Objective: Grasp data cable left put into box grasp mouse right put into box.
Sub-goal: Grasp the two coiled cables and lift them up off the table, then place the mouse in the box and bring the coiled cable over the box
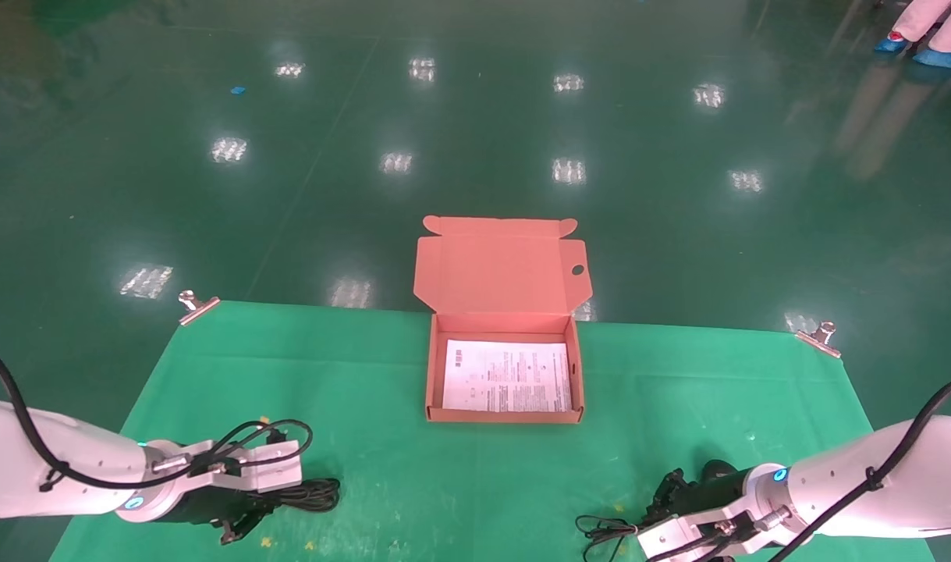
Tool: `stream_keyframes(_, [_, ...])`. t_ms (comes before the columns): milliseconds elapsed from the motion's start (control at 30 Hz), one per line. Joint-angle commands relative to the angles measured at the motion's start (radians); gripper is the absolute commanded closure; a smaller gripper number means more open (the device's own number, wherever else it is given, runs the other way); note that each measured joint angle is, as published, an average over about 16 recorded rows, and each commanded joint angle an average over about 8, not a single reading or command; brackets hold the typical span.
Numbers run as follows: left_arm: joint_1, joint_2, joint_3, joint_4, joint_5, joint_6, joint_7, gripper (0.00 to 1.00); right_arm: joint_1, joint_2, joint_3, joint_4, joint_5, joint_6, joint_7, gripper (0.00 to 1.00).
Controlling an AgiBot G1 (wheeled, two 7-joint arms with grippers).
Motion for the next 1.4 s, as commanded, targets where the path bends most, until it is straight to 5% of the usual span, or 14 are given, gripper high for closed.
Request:
stream_keyframes(33, [-0.001, 0.000, 0.000, -0.001, -0.001, 0.000, 0.003, 1.00, 0.000, -0.001, -0.002, -0.003, -0.005, 0.001, 0.000, 1.00])
stream_keyframes(433, [-0.067, -0.202, -0.035, -0.236, -0.040, 0.110, 0.089, 1.00, 0.058, 0.206, 0.143, 0.122, 0.146, 0.030, 0.096, 1.00])
stream_keyframes(633, [-0.178, -0.215, -0.078, -0.255, -0.032, 0.104, 0.116, 1.00, 0.142, 0.216, 0.214, 0.189, 0.196, 0.093, 0.098, 1.00])
stream_keyframes(900, [-0.308, -0.133, -0.130, -0.229, -0.040, 0.059, 0.090, 1.00, 0.251, 0.072, 0.282, 0.127, 0.295, 0.184, -0.014, 1.00])
stream_keyframes(1400, [-0.446, 0.088, -0.148, 0.027, -0.044, -0.045, 0.091, 1.00, 0.418, -0.264, 0.355, -0.343, 0.470, 0.201, -0.392, 1.00])
